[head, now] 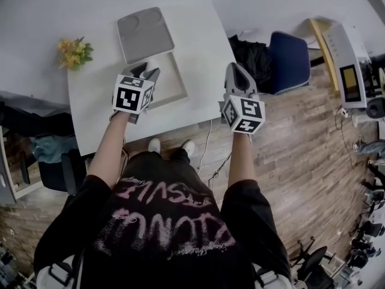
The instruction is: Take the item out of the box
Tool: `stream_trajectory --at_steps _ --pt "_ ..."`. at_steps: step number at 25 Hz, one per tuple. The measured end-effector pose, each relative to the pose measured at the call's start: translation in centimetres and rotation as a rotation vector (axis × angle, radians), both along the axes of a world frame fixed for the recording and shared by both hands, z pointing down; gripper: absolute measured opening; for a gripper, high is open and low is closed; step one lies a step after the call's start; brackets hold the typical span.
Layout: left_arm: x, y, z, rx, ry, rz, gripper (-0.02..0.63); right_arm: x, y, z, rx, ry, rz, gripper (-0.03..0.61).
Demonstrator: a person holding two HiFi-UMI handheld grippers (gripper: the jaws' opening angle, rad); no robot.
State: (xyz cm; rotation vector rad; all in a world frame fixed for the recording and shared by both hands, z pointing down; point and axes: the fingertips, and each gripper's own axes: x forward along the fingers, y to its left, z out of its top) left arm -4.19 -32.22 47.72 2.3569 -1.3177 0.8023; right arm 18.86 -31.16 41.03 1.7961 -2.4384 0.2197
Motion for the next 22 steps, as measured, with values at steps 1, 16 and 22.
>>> stream_trajectory --at_steps 1,16,22 --pt "-0.1 0.0 -0.7 0.018 0.008 0.0 0.163 -0.1 0.1 -0.3 0.004 0.004 -0.002 -0.001" --pt "-2.6 0.3 -10.1 0.284 0.106 -0.018 0.163 -1.6 0.9 -3.4 0.045 0.041 -0.01 0.0" --pt "-3.2 0.3 -13.5 0.379 0.154 -0.032 0.164 -1.4 1.3 -4.8 0.068 0.04 0.007 0.0"
